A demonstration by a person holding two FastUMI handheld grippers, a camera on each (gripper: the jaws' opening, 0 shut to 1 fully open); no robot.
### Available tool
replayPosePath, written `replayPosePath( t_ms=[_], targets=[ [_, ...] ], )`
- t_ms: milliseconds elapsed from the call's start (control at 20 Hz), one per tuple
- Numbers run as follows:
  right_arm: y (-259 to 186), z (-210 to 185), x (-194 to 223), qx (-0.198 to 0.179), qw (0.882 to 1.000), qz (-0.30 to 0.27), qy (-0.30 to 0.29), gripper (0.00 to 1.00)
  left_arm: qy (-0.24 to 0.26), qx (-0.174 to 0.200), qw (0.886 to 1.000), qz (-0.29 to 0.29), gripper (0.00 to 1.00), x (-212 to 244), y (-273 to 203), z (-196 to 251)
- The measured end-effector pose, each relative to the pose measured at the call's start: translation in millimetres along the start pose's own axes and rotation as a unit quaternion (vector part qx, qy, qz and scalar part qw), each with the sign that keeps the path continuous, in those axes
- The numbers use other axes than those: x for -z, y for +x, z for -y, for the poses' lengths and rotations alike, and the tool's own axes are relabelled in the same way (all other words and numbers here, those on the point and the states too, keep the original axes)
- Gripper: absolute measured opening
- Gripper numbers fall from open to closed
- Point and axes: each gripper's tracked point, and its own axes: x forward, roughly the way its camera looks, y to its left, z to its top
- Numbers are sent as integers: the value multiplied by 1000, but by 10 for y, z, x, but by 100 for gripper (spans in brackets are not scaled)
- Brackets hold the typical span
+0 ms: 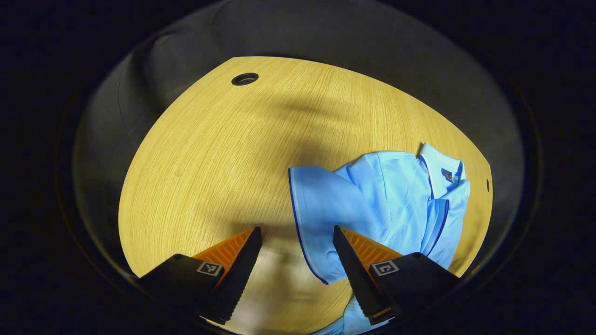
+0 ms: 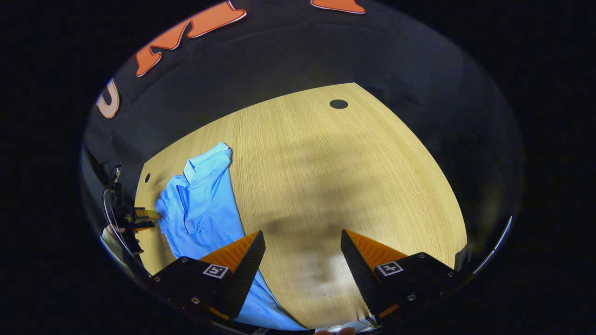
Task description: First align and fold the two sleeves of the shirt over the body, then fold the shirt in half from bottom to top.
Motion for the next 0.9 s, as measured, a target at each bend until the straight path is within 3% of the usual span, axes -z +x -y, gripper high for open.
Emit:
replayPosePath(
  t_ms=[150, 350, 600, 650, 700, 900],
  targets=[
    [-36, 47, -30, 6, 1000, 10, -1, 99, 10, -13, 1000, 3, 100, 14, 19, -22],
    [-94, 54, -52, 10, 1000, 28, 2, 99, 20, -20, 999, 19, 89, -35, -2, -24],
    [-98, 77, -15, 11, 999, 30, 8, 99, 24, -14, 999, 31, 17, -87, -3, 10],
    [-106, 90, 2, 12, 999, 30, 8, 99, 24, -18, 999, 29, 18, -66, 53, 21],
    [-112, 94, 16, 13, 999, 29, 9, 99, 30, -20, 999, 37, 6, -89, 36, 31],
    [-125, 73, 39, 11, 999, 33, 4, 99, 39, -7, 998, 43, 6, -91, -36, 151]
  ],
)
